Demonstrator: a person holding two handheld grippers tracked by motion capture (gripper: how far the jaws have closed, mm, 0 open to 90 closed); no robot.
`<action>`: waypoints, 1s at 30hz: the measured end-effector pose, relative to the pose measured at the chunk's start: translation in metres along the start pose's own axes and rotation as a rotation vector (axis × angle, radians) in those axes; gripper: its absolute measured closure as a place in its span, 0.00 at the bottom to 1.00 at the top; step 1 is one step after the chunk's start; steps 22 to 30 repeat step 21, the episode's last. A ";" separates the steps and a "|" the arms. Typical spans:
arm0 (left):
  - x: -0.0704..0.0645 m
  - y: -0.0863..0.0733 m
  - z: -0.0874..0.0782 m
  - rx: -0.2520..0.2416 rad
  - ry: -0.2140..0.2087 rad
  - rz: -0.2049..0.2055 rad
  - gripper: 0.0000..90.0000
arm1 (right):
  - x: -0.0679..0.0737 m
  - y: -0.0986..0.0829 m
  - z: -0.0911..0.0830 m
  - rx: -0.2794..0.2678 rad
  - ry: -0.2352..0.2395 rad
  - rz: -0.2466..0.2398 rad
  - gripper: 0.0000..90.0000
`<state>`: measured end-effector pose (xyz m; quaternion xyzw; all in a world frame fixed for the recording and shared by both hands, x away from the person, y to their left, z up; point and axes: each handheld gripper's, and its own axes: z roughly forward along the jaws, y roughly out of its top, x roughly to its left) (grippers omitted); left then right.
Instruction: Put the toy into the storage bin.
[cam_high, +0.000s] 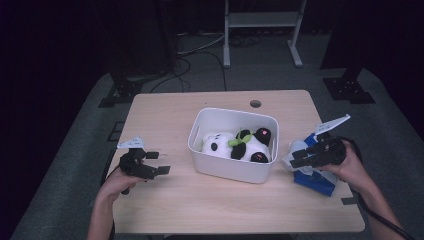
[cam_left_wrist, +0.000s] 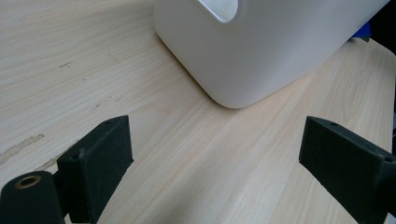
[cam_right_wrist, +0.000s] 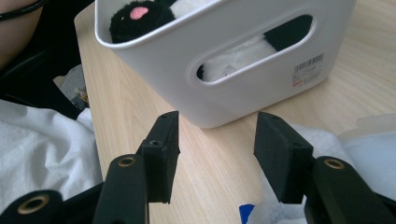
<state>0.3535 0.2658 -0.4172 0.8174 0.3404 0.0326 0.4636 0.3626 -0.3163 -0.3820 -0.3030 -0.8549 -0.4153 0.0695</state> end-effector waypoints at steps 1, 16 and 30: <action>0.000 0.000 0.000 0.000 0.000 0.001 0.09 | 0.000 -0.001 0.000 0.000 -0.001 0.002 0.55; 0.000 0.000 0.003 0.008 -0.002 0.005 0.09 | 0.003 -0.021 0.008 -0.017 0.007 0.022 0.53; -0.001 0.001 0.003 0.009 -0.003 0.008 0.09 | 0.003 -0.024 0.008 -0.020 0.011 0.027 0.53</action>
